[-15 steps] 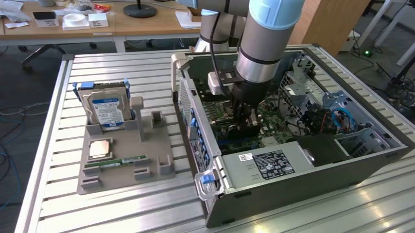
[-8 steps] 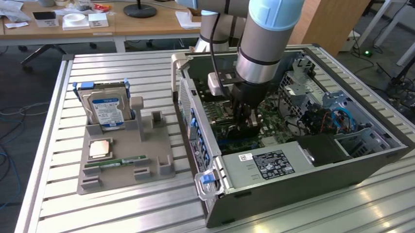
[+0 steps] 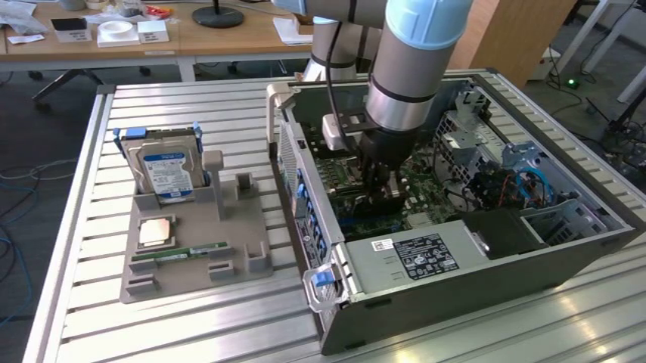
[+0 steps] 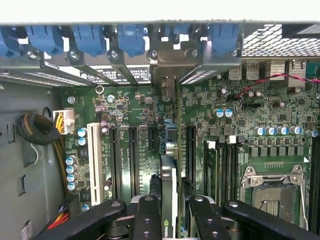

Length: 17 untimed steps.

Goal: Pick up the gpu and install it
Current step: 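Insert the gpu into the slot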

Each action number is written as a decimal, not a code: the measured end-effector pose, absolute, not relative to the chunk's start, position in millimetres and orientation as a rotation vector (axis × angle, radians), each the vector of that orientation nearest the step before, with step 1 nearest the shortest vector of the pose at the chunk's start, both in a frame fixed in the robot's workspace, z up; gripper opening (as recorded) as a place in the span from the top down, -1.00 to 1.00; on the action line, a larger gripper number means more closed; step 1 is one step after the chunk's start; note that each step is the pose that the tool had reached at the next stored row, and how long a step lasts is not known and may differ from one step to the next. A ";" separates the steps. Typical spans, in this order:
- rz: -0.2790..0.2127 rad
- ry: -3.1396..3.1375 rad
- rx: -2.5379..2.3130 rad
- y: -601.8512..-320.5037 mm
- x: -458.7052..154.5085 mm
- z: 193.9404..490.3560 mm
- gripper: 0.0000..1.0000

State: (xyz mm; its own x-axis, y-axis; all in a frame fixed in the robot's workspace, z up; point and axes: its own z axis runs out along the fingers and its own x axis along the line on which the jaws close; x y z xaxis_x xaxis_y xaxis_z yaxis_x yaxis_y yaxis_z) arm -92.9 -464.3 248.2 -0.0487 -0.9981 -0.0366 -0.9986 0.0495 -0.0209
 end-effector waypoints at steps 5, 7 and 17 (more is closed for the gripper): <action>0.016 2.246 -2.138 -464.4 -93.8 248.3 0.47; 0.015 2.246 -2.138 -464.4 -93.9 248.3 0.47; 0.015 2.246 -2.138 -464.4 -94.0 248.3 0.35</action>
State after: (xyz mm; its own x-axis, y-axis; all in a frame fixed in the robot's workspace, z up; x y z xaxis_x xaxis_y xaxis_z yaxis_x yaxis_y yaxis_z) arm -94.0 -464.4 248.3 -0.0488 -0.9981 -0.0365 -0.9985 0.0496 -0.0209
